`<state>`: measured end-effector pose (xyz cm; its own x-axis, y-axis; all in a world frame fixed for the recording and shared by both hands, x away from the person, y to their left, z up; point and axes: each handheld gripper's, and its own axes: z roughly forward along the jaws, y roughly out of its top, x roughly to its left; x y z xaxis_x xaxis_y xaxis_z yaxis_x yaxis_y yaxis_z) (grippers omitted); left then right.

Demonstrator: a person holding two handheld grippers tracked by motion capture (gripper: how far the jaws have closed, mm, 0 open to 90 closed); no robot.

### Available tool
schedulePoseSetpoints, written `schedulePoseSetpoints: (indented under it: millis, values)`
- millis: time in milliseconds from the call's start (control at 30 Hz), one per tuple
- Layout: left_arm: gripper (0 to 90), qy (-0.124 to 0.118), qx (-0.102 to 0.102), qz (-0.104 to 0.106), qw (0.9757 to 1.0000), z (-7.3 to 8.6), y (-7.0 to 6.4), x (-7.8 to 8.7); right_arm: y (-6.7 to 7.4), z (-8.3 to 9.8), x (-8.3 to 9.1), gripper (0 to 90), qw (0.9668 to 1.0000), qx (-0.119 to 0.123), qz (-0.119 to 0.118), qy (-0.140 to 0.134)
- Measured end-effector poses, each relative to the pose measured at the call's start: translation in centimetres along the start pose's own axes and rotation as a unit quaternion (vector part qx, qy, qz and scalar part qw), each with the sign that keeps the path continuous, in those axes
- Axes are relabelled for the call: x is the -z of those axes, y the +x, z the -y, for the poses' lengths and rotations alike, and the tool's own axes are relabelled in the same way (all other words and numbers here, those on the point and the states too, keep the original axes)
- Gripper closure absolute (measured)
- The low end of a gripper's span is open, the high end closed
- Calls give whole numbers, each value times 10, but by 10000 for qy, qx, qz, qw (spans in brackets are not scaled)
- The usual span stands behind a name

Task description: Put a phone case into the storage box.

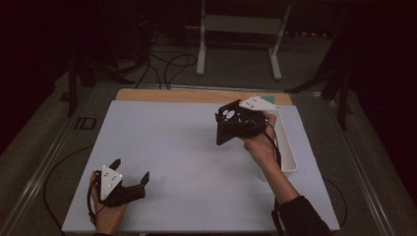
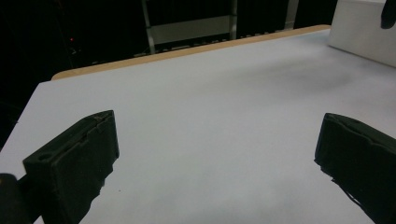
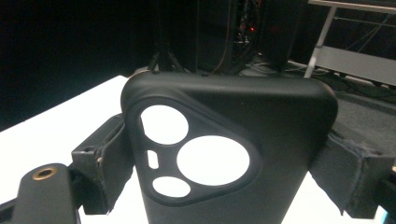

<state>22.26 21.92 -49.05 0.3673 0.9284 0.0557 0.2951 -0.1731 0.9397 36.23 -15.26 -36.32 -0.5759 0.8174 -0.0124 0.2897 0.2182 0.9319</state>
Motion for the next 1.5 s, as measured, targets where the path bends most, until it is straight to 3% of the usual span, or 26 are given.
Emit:
schedulePoseSetpoints:
  millis: [133, 933, 1133, 1500]
  values:
    - [2, 3, 13, -12, 10000, 0, 1, 0, -4, -2, -4, 141, 9999, 61, 107, 70]
    - [2, -55, 113, 4, 9999, 0, 2, 2, -33, -15, -19, 140, 9983, -194, 558, 17]
    - [2, -59, 113, -1, 9999, 0, 2, 2, -38, -20, -21, 140, 9976, -145, 673, 4]
    - [2, -50, 104, 10, 9999, 0, 2, 1, -57, -25, -22, 140, 9960, -189, 873, -51]
